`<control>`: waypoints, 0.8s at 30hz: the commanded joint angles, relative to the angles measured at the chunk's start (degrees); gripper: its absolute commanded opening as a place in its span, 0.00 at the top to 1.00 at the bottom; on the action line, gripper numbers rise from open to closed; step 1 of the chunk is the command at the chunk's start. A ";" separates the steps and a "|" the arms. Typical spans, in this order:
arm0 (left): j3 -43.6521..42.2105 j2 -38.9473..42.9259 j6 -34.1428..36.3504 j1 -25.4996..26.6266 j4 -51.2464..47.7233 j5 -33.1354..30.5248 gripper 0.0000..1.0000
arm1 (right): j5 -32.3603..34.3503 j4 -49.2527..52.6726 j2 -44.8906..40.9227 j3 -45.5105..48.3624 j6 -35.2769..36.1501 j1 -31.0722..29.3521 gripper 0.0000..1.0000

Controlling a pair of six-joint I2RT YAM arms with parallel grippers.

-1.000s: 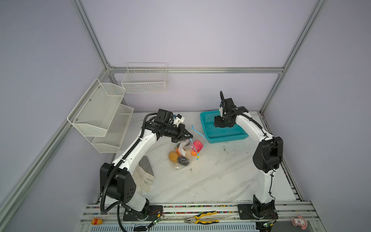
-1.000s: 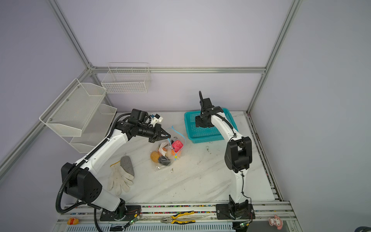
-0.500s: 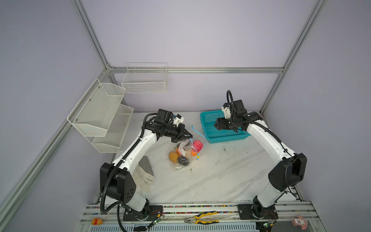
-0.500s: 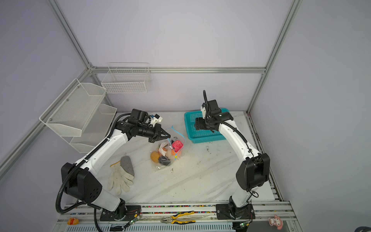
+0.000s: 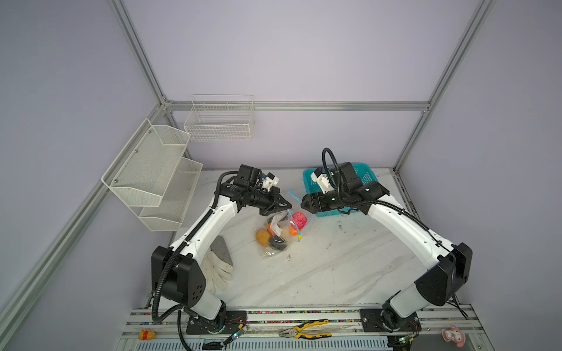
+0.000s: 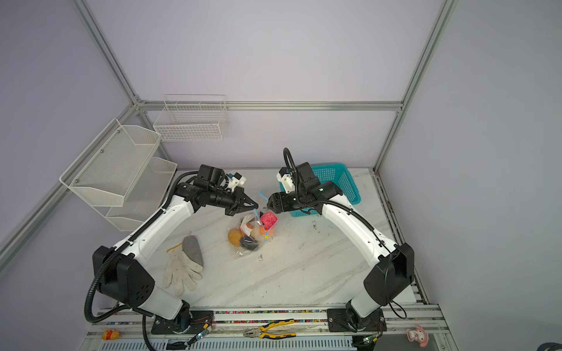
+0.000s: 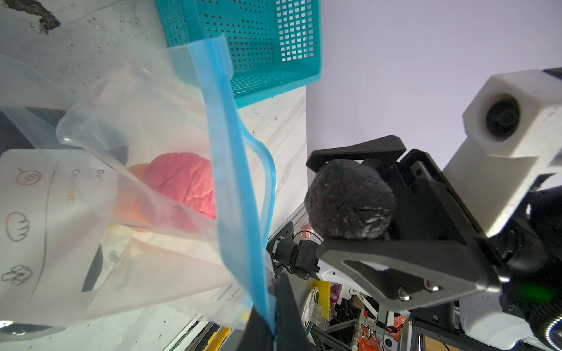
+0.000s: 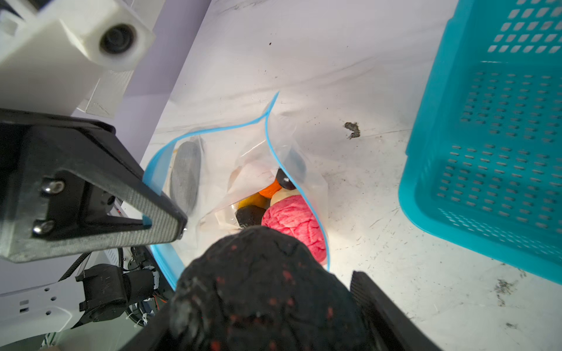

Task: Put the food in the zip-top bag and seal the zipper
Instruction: 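Carry the black avocado with the right gripper to the bag mouth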

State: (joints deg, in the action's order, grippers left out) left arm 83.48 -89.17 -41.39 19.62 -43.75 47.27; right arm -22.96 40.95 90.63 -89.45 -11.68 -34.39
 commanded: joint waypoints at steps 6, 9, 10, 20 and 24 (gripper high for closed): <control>-0.86 1.27 -0.54 -0.10 1.29 0.11 1.00 | -1.23 -2.53 2.97 -0.36 -0.78 -2.26 0.27; -0.95 1.34 -0.54 -0.10 1.29 0.11 1.00 | -0.82 -2.56 3.24 -0.18 -0.80 -2.30 0.25; -0.95 1.36 -0.47 -0.11 1.30 0.12 1.00 | -0.77 -2.65 3.33 -0.12 -0.88 -2.39 0.24; -0.95 1.33 -0.37 0.06 1.30 0.29 1.00 | -0.46 -3.07 3.67 -0.21 -1.06 -2.43 0.13; -1.13 1.54 -0.27 0.07 1.31 0.20 1.00 | -0.20 -3.24 3.77 -0.47 -1.15 -2.56 0.12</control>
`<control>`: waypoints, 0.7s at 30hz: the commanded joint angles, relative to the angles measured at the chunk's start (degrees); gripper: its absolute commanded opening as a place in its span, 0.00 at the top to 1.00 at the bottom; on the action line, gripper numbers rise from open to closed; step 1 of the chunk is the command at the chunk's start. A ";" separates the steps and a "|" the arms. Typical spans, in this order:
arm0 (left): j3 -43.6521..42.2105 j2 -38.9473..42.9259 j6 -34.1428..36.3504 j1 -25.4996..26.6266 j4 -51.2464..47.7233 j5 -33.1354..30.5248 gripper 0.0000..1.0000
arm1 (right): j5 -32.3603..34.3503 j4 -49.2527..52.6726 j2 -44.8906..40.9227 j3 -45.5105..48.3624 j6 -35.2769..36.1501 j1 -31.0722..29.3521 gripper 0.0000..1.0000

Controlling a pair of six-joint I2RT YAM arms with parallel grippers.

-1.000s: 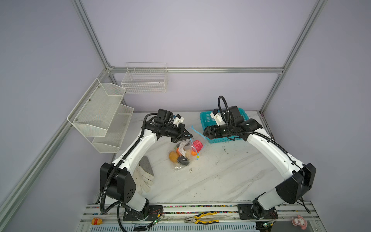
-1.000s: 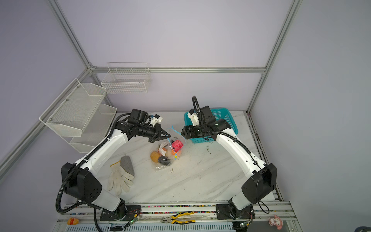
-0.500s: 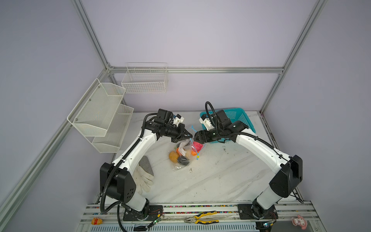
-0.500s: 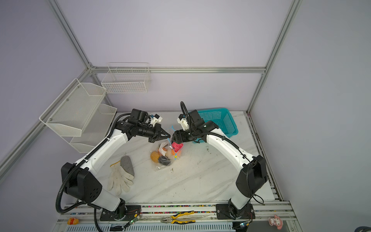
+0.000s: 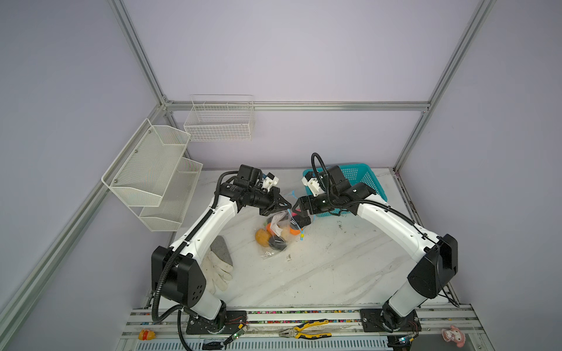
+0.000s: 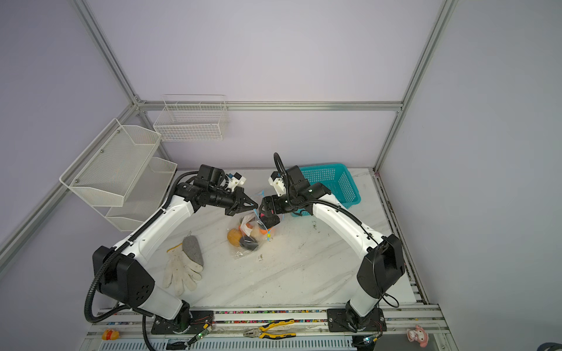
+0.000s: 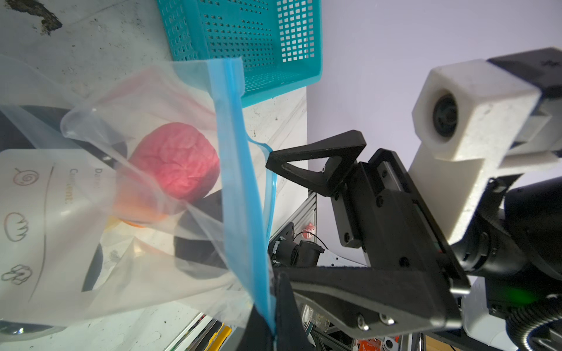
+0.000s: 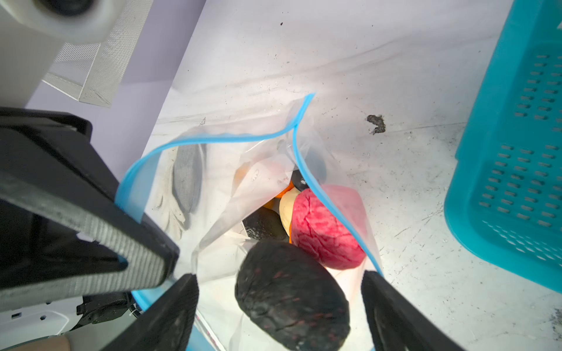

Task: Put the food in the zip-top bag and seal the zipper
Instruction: 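Carry the black avocado with the right gripper to the bag mouth, then drop the avocado into the bag and pinch the blue zipper edge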

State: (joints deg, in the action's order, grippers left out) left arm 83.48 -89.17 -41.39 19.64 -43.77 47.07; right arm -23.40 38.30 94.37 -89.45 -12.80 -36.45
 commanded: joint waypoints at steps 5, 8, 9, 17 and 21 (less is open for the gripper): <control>-1.44 1.71 -0.27 0.05 1.32 0.24 1.00 | 2.36 -0.99 -1.30 -3.03 -1.32 -0.40 0.17; -1.47 1.87 -0.36 0.05 1.31 0.28 1.00 | 10.21 0.20 -3.39 -3.30 -4.07 -0.38 0.21; -1.47 1.97 -0.37 0.04 1.32 0.20 1.00 | 13.57 1.59 -4.01 -2.77 -5.65 -0.38 0.24; -1.72 2.68 -0.58 0.00 1.33 0.02 1.00 | 11.86 -3.12 -8.33 9.51 -12.46 -0.47 0.34; -2.10 2.85 -0.54 0.05 1.27 -0.17 1.00 | 10.39 -7.58 -6.08 11.43 -13.04 -0.47 0.39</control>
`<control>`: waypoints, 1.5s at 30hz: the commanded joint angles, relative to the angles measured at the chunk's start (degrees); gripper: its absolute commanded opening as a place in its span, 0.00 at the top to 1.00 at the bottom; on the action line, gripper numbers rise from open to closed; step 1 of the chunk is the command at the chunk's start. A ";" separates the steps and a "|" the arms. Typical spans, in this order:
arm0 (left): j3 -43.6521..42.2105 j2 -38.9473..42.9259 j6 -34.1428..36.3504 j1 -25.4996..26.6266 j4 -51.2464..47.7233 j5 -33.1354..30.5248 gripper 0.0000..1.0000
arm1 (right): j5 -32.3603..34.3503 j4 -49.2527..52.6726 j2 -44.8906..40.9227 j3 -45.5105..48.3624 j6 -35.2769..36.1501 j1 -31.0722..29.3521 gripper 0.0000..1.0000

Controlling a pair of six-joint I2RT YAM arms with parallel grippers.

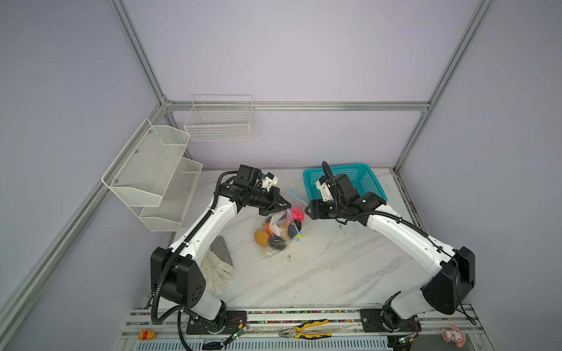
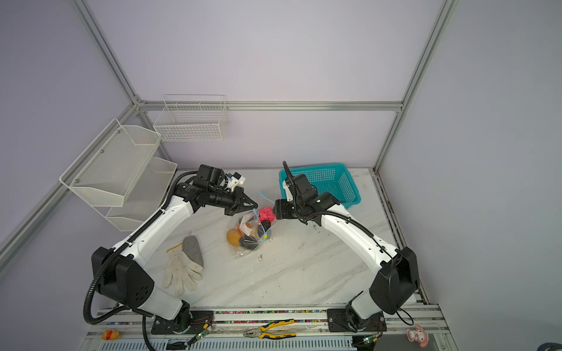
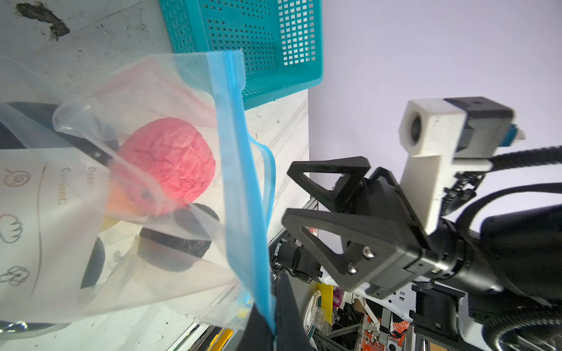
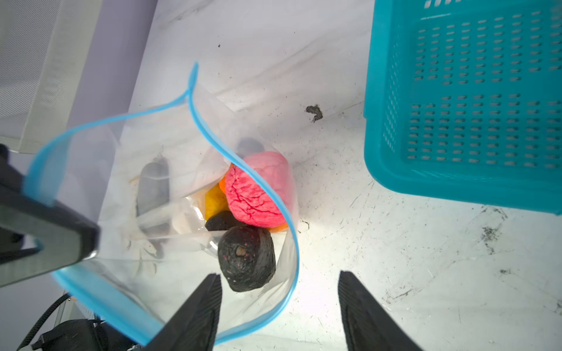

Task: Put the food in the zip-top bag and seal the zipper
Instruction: 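Drop the avocado into the bag and pinch the blue zipper edge, then hold the zipper edges with both grippers and lift the bag upright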

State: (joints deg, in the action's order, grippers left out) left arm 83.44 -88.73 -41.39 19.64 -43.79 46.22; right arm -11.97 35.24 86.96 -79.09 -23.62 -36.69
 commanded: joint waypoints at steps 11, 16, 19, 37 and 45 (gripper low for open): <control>-1.29 3.03 -0.04 0.04 0.12 0.47 1.00 | -4.40 -8.71 4.63 0.64 -1.87 -0.27 0.87; -0.59 3.47 0.26 0.03 -0.83 0.22 1.00 | -7.60 -9.37 4.07 -0.05 -1.69 -0.32 0.97; 0.76 3.98 1.05 0.04 -2.72 -0.30 1.00 | -9.38 -10.49 3.32 -1.89 -2.44 -0.77 0.99; 9.25 11.57 -2.59 -0.04 -4.93 -5.83 1.00 | -10.32 -7.43 7.13 -21.36 -0.93 -5.94 1.00; 4.45 14.53 -3.88 -0.04 -2.35 -6.49 1.00 | -10.01 -6.23 8.16 -22.67 -0.25 -6.12 1.00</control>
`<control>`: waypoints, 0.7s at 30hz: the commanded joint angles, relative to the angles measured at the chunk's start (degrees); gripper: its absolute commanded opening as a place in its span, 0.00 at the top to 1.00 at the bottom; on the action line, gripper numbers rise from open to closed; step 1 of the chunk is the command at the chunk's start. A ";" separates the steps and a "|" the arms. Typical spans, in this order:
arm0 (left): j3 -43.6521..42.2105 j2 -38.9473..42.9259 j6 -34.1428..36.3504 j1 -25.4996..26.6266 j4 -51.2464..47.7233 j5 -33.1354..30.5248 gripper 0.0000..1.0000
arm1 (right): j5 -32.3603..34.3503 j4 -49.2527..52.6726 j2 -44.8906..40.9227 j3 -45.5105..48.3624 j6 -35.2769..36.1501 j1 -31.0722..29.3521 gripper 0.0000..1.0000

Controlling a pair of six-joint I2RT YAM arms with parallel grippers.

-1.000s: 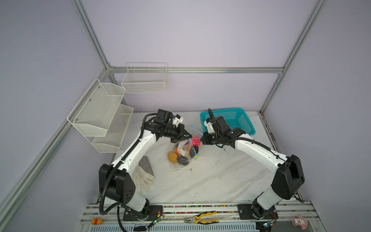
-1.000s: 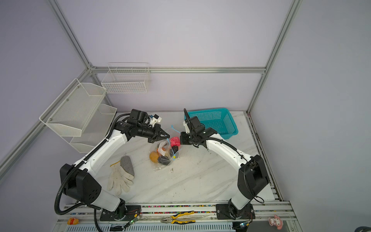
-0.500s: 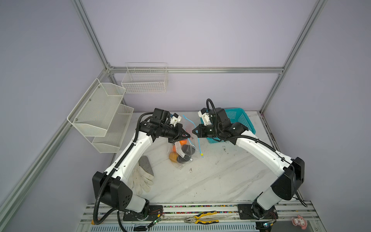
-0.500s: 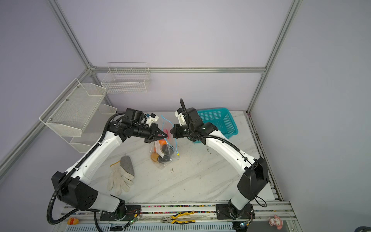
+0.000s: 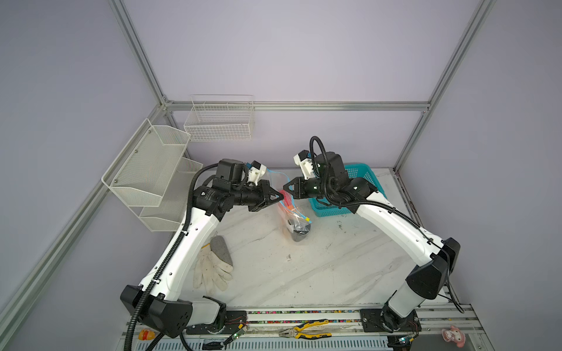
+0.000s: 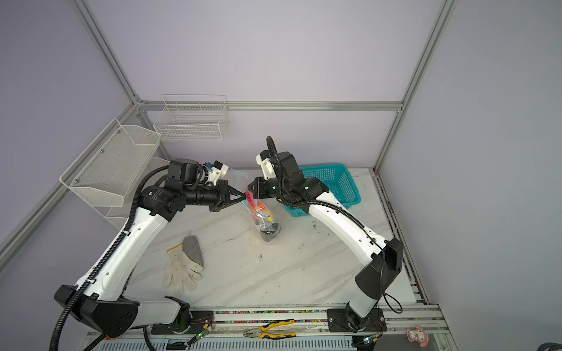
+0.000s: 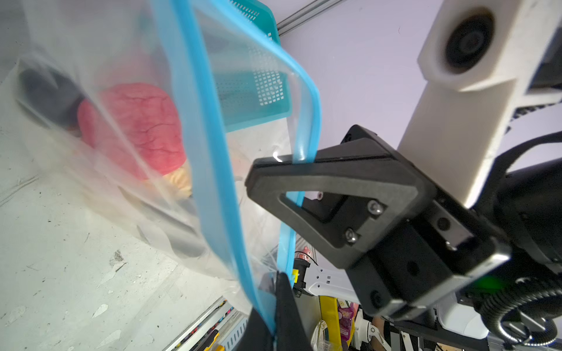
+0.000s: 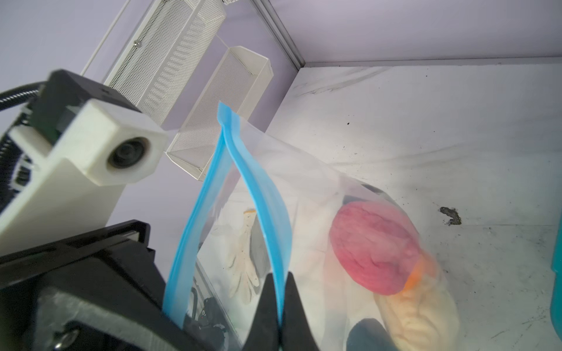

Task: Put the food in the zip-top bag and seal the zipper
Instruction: 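Hold the zipper edges with both grippers and lift the bag upright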

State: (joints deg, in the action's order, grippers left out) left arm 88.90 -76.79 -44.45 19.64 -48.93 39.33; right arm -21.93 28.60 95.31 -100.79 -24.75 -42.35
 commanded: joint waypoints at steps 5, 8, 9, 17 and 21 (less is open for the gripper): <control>-7.18 2.26 -0.89 -0.08 5.02 1.38 1.00 | -0.61 -3.43 -0.43 4.79 -0.29 -0.45 1.00; -10.67 1.79 -1.58 -0.38 7.00 2.35 1.00 | -1.04 -4.87 0.12 6.17 -0.38 -0.45 1.00; -11.00 1.54 -1.61 -0.30 7.16 2.65 1.00 | -1.18 -5.16 0.38 6.22 -0.38 -0.45 1.00; -8.98 1.74 -1.76 -0.42 7.28 2.86 1.00 | -2.32 -5.16 3.71 1.34 0.56 -0.45 1.00; -6.99 2.74 -2.30 -0.48 6.56 2.44 1.00 | -3.15 -3.82 5.30 -3.40 1.83 -0.45 1.00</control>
State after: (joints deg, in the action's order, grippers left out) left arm 79.59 -76.18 -45.95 19.51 -43.75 40.27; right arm -23.79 26.37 100.60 -100.14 -24.43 -42.44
